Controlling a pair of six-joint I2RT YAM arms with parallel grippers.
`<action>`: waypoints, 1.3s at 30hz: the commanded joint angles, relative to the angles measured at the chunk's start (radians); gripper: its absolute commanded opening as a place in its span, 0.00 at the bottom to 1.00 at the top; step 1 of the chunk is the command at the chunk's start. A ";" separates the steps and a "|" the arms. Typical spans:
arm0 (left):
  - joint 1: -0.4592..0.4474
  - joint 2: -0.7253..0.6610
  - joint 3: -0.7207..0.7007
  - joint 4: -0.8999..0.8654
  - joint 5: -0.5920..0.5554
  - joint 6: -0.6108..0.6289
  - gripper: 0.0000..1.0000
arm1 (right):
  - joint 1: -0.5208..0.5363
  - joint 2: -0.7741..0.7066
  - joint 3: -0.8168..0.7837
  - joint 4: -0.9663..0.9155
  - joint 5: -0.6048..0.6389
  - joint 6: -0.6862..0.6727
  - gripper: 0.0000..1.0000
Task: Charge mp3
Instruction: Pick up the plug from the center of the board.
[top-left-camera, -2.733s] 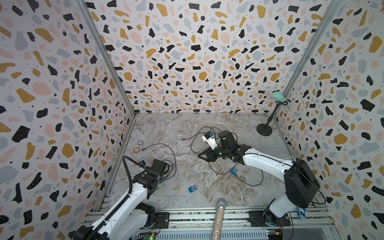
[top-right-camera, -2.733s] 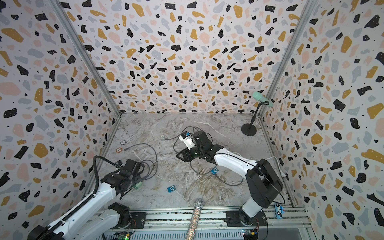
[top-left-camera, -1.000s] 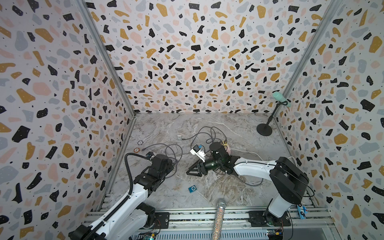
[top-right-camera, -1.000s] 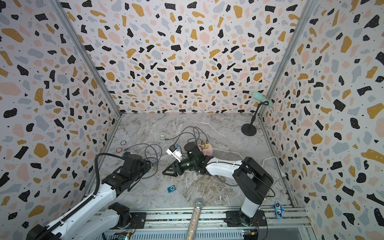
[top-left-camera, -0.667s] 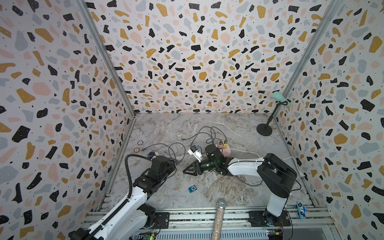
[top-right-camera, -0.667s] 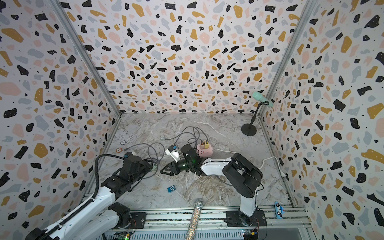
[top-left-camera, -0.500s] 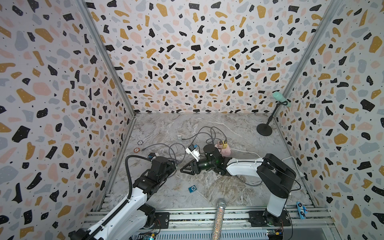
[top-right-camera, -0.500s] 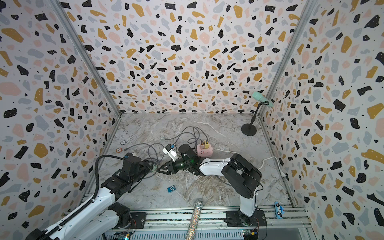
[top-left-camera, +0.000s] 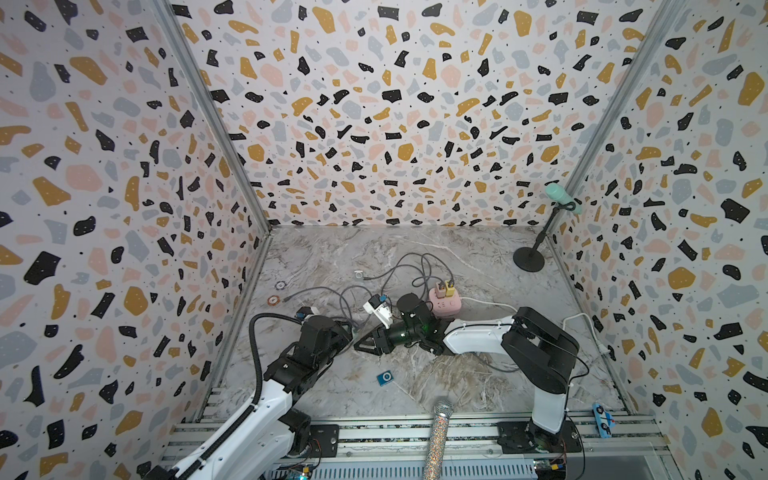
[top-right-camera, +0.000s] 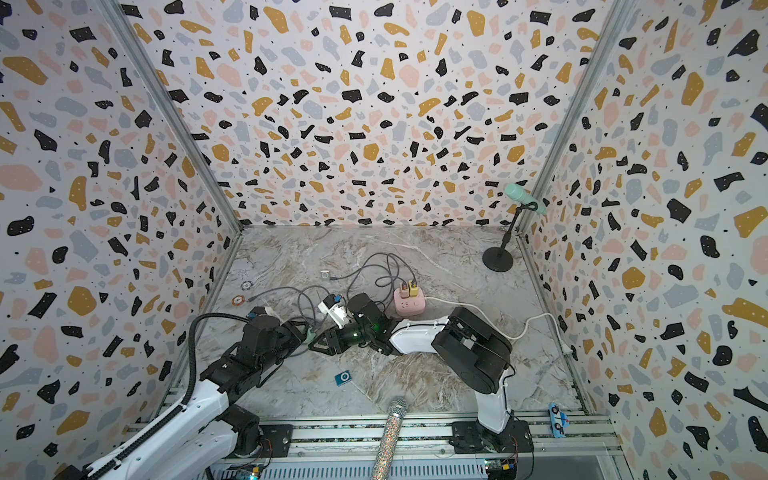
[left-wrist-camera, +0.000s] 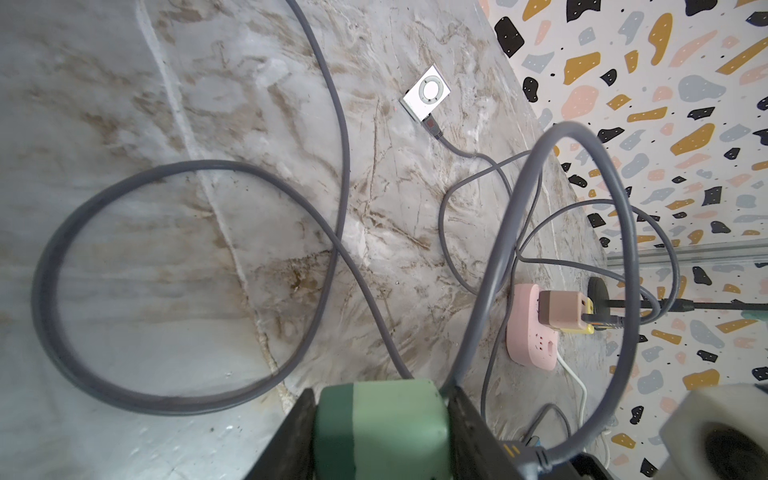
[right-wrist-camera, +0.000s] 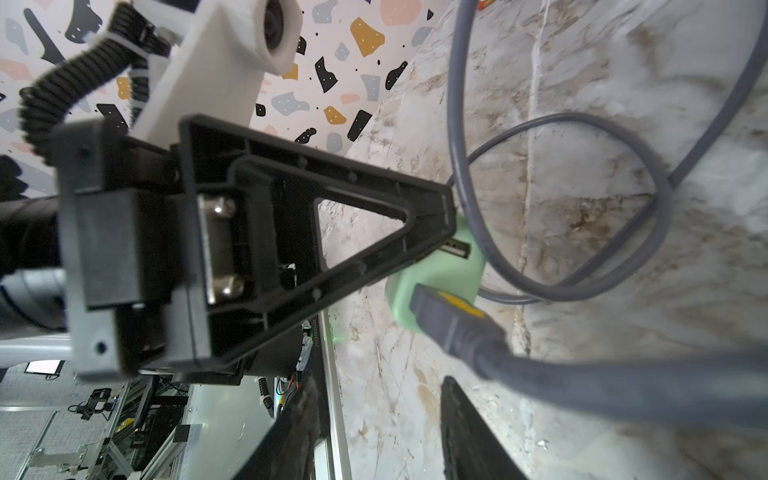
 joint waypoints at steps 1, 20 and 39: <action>-0.004 -0.011 0.010 0.031 0.029 0.002 0.27 | 0.000 -0.012 0.002 0.031 0.023 0.001 0.50; -0.008 -0.030 -0.011 0.057 0.058 -0.015 0.26 | 0.012 0.035 -0.001 0.173 0.071 0.041 0.51; -0.044 -0.002 -0.029 0.124 0.057 -0.039 0.25 | 0.027 0.039 -0.056 0.263 0.200 0.123 0.39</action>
